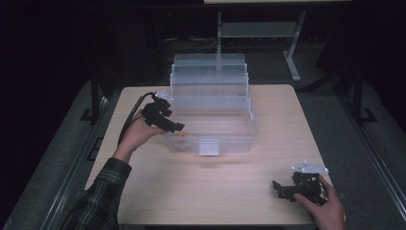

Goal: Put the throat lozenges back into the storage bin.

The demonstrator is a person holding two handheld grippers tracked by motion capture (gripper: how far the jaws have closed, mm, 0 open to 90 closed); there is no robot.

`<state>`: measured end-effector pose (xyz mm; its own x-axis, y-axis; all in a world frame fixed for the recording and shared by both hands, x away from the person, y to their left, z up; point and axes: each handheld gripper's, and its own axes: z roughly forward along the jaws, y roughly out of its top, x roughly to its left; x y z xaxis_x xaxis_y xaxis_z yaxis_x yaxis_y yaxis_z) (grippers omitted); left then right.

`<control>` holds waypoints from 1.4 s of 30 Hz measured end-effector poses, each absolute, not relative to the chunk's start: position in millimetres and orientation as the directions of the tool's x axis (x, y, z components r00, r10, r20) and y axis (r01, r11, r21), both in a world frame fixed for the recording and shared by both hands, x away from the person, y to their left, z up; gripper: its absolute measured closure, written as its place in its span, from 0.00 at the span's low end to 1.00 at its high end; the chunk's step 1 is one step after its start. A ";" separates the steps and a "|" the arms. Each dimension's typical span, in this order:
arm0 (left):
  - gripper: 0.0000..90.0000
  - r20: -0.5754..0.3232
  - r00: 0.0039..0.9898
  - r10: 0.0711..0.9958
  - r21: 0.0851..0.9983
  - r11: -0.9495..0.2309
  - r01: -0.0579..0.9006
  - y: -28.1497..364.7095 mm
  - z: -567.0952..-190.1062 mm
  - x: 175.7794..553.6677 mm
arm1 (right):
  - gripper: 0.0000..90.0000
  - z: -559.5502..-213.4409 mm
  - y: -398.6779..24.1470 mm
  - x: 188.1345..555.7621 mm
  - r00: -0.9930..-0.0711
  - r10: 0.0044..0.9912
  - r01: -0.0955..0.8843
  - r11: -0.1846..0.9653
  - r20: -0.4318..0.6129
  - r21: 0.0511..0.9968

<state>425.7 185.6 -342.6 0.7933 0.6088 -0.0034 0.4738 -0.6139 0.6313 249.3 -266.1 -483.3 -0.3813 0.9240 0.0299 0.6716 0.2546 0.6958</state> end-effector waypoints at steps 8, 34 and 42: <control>0.19 0.010 0.793 0.609 0.640 -0.613 0.463 192.3 -337.7 414.9 | 0.00 -483.3 -266.0 249.3 -0.381 0.924 0.672 0.254 0.030 0.696; 0.13 0.013 0.770 0.638 0.669 -0.578 0.467 218.1 -345.4 380.9 | 0.00 -483.3 -266.0 249.3 -0.381 0.924 0.672 0.255 0.030 0.696; 0.13 0.002 0.767 0.642 0.673 -0.568 0.474 225.9 -355.0 369.2 | 0.00 -483.3 -266.0 249.3 -0.381 0.924 0.672 0.254 0.030 0.696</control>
<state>369.2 225.9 -355.0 0.7665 0.6422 0.0022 0.4738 -0.5678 0.6731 249.3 -266.0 -483.3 -0.3811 0.9240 0.0301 0.6717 0.2543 0.6958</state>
